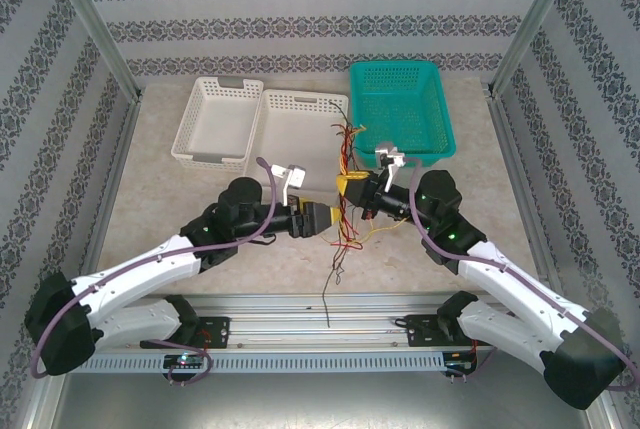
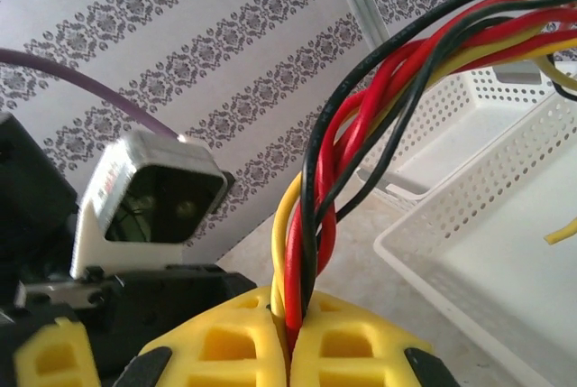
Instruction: Untangle the cables
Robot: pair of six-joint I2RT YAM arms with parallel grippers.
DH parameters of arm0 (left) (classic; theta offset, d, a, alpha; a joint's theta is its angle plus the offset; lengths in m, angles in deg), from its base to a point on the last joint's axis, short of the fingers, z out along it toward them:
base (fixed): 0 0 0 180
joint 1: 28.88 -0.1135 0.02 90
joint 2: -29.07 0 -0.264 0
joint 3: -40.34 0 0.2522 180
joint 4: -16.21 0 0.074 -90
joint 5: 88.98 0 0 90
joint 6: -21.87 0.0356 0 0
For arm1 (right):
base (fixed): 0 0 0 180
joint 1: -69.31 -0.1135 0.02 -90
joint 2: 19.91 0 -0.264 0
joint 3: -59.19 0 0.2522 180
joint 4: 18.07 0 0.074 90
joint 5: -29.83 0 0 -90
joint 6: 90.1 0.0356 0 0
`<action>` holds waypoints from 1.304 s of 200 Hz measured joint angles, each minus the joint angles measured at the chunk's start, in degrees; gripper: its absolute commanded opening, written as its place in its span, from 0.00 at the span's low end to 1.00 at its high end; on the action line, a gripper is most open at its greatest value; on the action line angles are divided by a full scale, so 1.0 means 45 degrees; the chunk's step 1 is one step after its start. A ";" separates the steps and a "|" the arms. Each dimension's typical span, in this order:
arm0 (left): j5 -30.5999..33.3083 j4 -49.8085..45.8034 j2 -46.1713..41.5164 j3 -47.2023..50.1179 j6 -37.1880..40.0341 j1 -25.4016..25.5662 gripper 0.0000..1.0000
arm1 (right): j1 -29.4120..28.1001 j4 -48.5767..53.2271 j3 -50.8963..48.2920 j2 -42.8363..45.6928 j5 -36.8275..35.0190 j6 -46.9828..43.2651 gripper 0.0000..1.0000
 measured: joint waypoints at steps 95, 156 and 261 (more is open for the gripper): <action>-0.0146 0.2754 0.0942 0.1234 0.0345 0.0000 0.64 | 0.0000 -0.1020 0.0219 -0.0359 0.0520 0.1574 0.00; -0.0248 0.5309 0.1535 0.1632 -0.0141 0.0005 0.44 | 0.0005 -0.1273 0.0364 -0.0787 0.0646 0.2059 0.00; 0.0136 0.5673 0.1219 0.1792 -0.0243 0.0078 0.00 | 0.0670 -0.0748 0.0364 -0.0520 0.0588 0.2142 0.30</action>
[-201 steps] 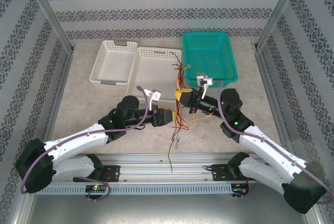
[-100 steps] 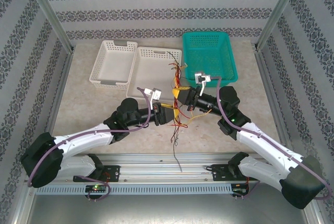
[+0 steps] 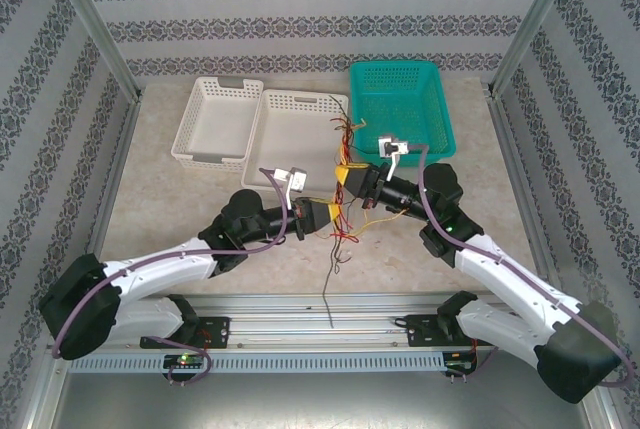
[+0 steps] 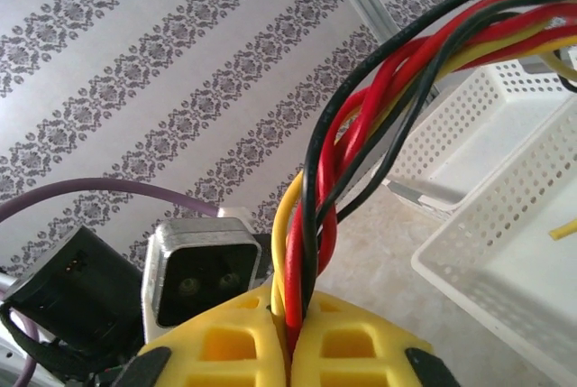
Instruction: Untangle the cables
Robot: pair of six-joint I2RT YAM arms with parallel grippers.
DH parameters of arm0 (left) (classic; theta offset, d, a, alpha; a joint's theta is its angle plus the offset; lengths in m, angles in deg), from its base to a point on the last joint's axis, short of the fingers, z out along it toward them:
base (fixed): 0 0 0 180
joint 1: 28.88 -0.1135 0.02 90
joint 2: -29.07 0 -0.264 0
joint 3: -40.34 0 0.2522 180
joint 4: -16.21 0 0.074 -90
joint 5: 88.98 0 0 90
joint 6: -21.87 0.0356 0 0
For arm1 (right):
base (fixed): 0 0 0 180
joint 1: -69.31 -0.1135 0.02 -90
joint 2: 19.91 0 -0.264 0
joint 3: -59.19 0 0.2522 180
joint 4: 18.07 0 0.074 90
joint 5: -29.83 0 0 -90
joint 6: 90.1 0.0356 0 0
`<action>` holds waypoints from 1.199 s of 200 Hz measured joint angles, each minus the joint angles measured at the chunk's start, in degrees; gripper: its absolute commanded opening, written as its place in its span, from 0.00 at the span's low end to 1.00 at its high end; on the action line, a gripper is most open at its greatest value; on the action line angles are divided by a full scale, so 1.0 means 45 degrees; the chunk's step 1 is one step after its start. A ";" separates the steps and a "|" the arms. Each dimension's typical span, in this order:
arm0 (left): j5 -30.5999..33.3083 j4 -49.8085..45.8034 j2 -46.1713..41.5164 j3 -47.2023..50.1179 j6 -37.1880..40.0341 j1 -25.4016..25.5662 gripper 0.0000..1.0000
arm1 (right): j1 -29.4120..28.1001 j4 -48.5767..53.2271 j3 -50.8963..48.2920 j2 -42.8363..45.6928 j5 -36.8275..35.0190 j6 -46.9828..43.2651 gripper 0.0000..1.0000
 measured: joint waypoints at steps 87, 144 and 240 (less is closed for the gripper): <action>0.0991 -0.3332 -0.1035 -0.0063 0.0996 -0.0005 0.00 | 0.0248 0.1132 -0.0107 0.0661 0.0257 -0.0408 0.54; 0.1394 -0.4401 -0.1005 -0.0452 0.1224 -0.0005 0.00 | -0.0869 0.2273 -0.0107 0.0049 0.0155 -0.1491 0.47; 0.1753 -0.4571 -0.1214 -0.0461 0.1214 -0.0005 0.00 | -0.1627 0.3313 -0.0117 -0.0539 -0.0865 -0.2637 0.32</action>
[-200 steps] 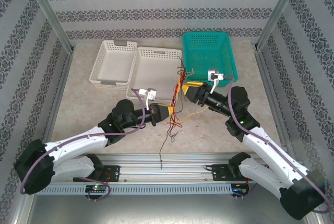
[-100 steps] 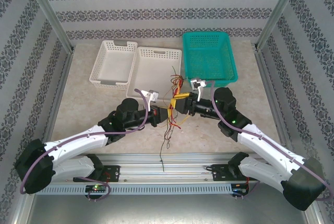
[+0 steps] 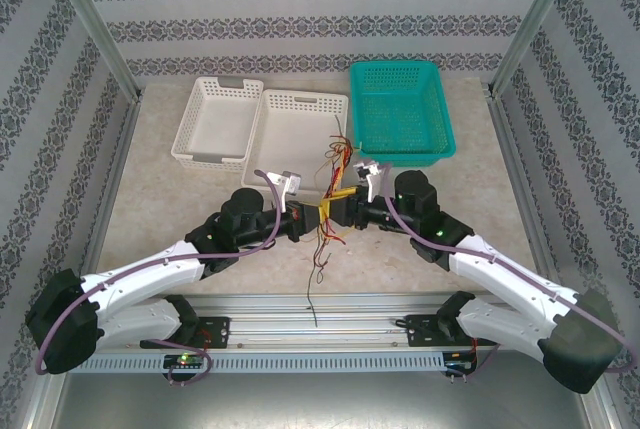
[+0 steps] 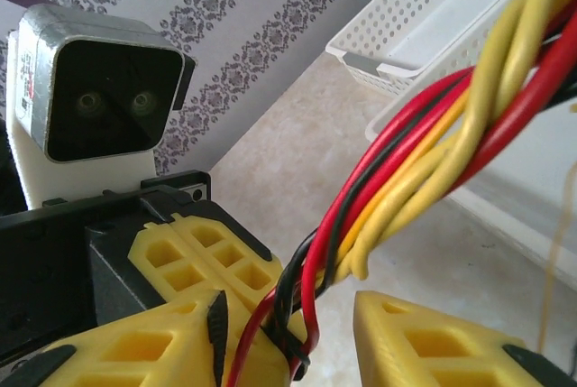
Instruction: Untangle the cables
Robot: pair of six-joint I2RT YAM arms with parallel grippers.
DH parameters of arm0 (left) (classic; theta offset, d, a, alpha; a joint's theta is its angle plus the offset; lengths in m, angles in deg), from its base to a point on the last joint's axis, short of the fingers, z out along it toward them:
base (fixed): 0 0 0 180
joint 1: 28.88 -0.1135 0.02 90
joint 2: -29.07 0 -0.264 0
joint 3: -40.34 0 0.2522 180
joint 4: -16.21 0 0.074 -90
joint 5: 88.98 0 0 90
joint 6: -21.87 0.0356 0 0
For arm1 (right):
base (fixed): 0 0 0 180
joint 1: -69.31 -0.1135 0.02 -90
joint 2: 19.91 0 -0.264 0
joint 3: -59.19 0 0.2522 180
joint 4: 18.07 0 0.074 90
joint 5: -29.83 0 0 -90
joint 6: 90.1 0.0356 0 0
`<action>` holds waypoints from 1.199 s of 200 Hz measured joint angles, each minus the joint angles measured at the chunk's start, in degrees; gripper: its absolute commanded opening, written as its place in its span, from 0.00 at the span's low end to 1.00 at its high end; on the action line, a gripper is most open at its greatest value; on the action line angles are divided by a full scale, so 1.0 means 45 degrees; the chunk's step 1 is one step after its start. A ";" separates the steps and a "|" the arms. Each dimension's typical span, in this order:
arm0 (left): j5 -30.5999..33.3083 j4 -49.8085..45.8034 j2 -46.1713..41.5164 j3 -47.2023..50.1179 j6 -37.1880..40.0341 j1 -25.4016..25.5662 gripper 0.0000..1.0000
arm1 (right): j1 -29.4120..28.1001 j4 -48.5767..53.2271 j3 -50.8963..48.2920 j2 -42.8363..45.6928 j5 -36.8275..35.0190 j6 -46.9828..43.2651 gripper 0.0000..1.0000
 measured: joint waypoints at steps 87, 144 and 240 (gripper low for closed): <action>0.0277 -0.0447 -0.0656 -0.0068 0.0209 0.0005 0.00 | -0.0165 0.0413 -0.0015 0.0699 -0.0379 -0.0413 0.00; 0.0933 -0.3638 -0.2113 -0.1083 0.1326 -0.0223 0.00 | 0.1064 0.1812 -0.0219 0.2662 -0.0452 -0.0777 0.00; 0.2584 -1.0380 -0.3317 -0.3793 0.3356 -0.2030 0.00 | 0.4507 0.4439 -0.0228 0.4289 -0.2268 -0.0699 0.00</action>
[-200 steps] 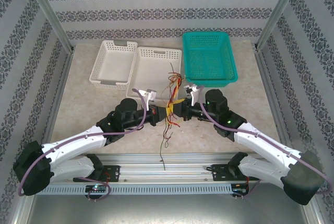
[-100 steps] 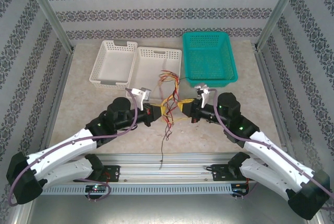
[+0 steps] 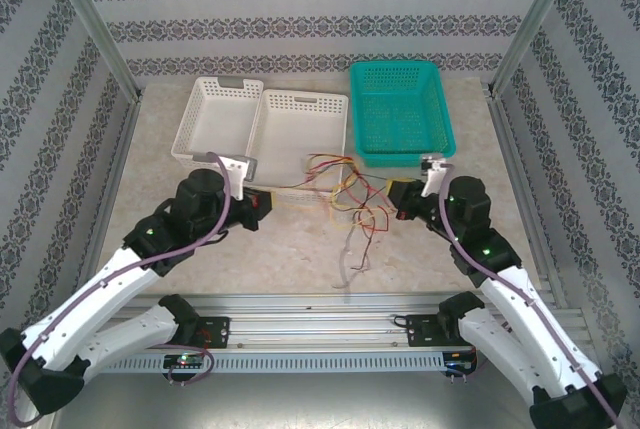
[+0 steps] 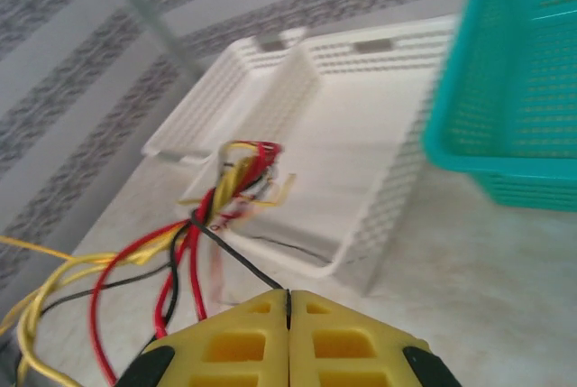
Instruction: Untangle the cables
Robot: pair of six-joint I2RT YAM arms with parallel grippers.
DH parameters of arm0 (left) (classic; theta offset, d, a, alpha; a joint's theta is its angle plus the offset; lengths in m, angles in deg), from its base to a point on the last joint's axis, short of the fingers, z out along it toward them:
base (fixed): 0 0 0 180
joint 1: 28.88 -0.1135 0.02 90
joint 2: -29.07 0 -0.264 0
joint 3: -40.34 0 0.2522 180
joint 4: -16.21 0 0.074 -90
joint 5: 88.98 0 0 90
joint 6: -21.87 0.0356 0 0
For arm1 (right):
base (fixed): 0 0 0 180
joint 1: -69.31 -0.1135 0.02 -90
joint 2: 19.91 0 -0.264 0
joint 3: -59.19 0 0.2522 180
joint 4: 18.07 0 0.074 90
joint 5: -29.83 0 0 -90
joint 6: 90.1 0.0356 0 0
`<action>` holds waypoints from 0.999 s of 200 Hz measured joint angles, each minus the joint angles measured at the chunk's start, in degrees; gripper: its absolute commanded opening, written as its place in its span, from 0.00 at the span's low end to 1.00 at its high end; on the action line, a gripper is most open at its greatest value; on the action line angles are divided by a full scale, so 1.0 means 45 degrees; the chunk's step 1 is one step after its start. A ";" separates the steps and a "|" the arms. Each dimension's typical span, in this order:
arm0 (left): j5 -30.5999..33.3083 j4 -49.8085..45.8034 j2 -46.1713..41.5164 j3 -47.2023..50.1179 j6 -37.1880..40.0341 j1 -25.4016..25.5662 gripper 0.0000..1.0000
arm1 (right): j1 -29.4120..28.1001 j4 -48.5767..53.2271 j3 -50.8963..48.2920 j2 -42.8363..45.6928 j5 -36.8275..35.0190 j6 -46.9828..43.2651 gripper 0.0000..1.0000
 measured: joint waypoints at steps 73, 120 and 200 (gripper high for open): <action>0.1005 -0.2652 -0.0860 -0.0248 0.1277 0.0000 0.00 | 0.2448 0.0423 -0.0510 0.0617 0.0981 0.1044 0.00; -0.0073 -0.2050 -0.0937 0.0481 0.0933 0.0000 0.44 | 0.1734 -0.1239 -0.0831 0.0015 0.3677 0.1423 0.00; -0.4847 0.5187 0.0223 0.2380 -0.2798 0.0005 0.92 | -0.0835 -0.1846 -0.0398 -0.1035 0.4056 0.0850 0.00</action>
